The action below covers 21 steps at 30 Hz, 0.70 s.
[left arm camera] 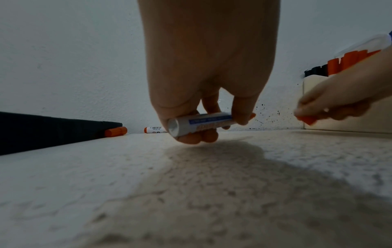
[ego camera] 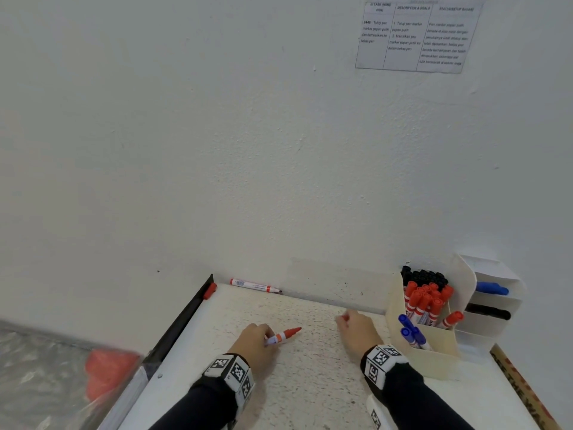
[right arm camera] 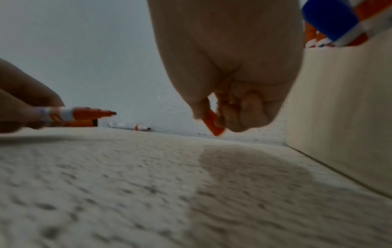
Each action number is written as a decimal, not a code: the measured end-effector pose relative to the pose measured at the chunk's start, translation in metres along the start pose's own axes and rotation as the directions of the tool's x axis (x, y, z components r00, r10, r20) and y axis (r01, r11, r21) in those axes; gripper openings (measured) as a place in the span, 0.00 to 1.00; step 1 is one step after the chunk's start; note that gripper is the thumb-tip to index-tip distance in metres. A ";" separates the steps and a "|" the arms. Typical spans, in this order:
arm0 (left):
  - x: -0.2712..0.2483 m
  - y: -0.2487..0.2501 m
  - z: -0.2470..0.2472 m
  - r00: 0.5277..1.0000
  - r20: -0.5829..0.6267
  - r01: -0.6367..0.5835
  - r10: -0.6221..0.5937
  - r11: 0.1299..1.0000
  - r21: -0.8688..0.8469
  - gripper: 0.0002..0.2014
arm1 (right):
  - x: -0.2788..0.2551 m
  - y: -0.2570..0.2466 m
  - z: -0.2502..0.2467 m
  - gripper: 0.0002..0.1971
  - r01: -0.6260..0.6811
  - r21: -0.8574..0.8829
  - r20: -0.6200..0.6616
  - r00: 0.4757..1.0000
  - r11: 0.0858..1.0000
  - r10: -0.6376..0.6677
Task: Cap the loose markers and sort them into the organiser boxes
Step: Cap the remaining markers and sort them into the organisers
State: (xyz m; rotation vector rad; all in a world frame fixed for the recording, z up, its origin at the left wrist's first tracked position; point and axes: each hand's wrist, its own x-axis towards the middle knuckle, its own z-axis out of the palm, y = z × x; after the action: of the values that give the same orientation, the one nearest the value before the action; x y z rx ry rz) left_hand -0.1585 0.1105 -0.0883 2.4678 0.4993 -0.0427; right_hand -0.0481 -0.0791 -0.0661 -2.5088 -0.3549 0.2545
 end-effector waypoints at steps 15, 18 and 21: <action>-0.010 0.013 -0.004 0.992 -0.003 -0.128 0.128 0.992 0.020 0.14 | -0.027 -0.020 0.012 0.16 0.260 0.253 0.163 0.938 0.932 -0.306; -0.016 0.016 -0.004 0.985 0.046 -0.164 0.166 0.985 -0.046 0.14 | -0.032 -0.022 0.013 0.08 0.207 0.345 0.121 0.958 0.916 -0.262; -0.023 0.020 -0.007 0.980 0.026 -0.181 0.195 0.946 -0.270 0.14 | -0.036 -0.027 0.011 0.16 0.209 0.319 0.047 0.971 0.924 -0.236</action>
State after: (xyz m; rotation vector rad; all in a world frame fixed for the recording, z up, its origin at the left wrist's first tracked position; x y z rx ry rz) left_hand -0.1733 0.0913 -0.0677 2.2313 0.2274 0.0352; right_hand -0.0898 -0.0630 -0.0556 -2.1293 -0.5831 0.3007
